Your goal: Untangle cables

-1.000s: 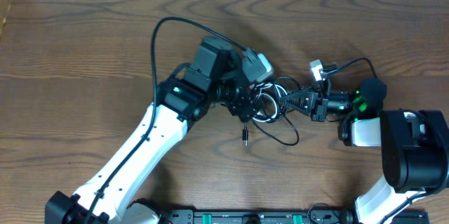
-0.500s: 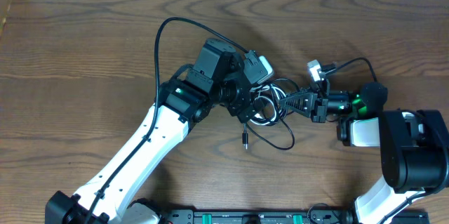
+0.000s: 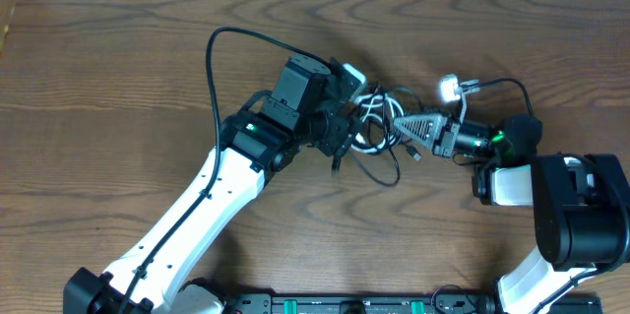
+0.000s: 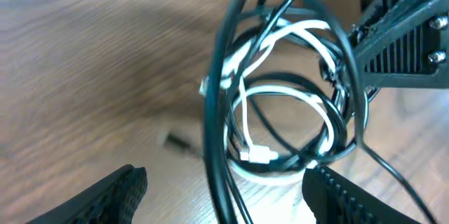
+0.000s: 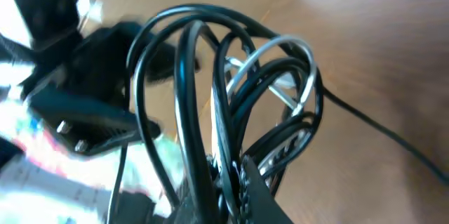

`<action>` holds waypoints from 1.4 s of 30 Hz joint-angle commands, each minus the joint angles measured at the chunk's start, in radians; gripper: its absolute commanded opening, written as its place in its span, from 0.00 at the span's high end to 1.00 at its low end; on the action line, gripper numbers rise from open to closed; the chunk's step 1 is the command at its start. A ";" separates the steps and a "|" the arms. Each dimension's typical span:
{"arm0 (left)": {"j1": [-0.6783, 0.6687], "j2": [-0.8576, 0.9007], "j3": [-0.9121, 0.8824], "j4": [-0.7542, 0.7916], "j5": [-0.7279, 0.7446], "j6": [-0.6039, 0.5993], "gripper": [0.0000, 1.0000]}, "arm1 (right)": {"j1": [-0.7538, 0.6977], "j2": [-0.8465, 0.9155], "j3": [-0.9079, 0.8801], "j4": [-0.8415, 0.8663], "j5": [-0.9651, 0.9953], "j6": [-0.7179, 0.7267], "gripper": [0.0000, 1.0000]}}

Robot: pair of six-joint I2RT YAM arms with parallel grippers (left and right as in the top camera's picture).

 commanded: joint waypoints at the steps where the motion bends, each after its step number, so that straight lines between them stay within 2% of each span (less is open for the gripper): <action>1: 0.002 -0.003 0.021 0.002 -0.072 -0.148 0.24 | 0.008 0.004 0.023 -0.114 0.231 -0.042 0.99; 3: 0.002 -0.003 0.021 0.002 -0.075 -0.180 0.23 | 0.008 0.004 0.046 -0.225 0.308 -0.095 0.99; 6: 0.002 -0.004 0.021 -0.011 -0.187 -0.264 0.21 | 0.008 0.004 0.104 -0.397 0.375 -0.182 0.99; 8: 0.002 -0.005 0.021 -0.034 -0.294 -0.329 0.11 | 0.008 0.004 0.150 -0.499 0.402 -0.224 0.99; 10: 0.002 -0.005 0.021 -0.062 -0.387 -0.376 0.08 | 0.008 0.003 0.198 -0.577 0.405 -0.256 0.99; 11: 0.002 -0.005 0.021 -0.078 -0.431 -0.390 0.02 | 0.008 0.000 0.222 -0.626 0.407 -0.270 0.99; 12: 0.002 -0.005 0.021 -0.092 -0.469 -0.405 0.01 | 0.008 -0.005 0.243 -0.674 0.407 -0.292 0.99; 15: 0.002 -0.005 0.021 -0.126 -0.536 -0.428 0.01 | 0.008 -0.036 0.323 -0.916 0.425 -0.398 0.99; 17: 0.002 -0.005 0.021 -0.129 -0.531 -0.428 0.01 | 0.010 -0.068 0.380 -1.118 0.467 -0.489 0.99; 18: 0.002 -0.005 0.021 -0.129 -0.520 -0.427 0.00 | 0.013 -0.095 0.427 -1.276 0.509 -0.551 0.99; 20: 0.002 -0.005 0.021 -0.127 -0.474 -0.410 0.00 | 0.016 -0.127 0.480 -1.438 0.561 -0.608 0.99; 21: 0.002 -0.005 0.021 -0.120 -0.363 -0.340 0.00 | 0.022 -0.171 0.544 -1.620 0.623 -0.652 0.99; 24: 0.002 -0.005 0.021 -0.108 -0.139 -0.209 0.00 | 0.029 -0.237 0.630 -1.838 0.676 -0.673 0.99; 27: 0.002 -0.005 0.021 -0.103 0.067 -0.082 0.00 | 0.030 -0.297 0.690 -1.970 0.676 -0.675 0.99; 32: 0.001 -0.005 0.021 -0.096 0.404 0.126 0.00 | 0.030 -0.369 0.732 -2.061 0.676 -0.671 0.99; 34: 0.002 -0.005 0.021 -0.082 0.459 0.146 0.00 | 0.030 -0.376 0.734 -2.067 0.675 -0.662 0.99; 37: -0.003 -0.005 0.021 -0.057 0.462 0.146 0.00 | 0.030 -0.377 0.734 -2.076 0.644 -0.634 0.99; 42: -0.047 -0.005 0.021 -0.011 0.449 0.214 0.00 | 0.031 -0.377 0.734 -2.023 0.462 -0.568 0.99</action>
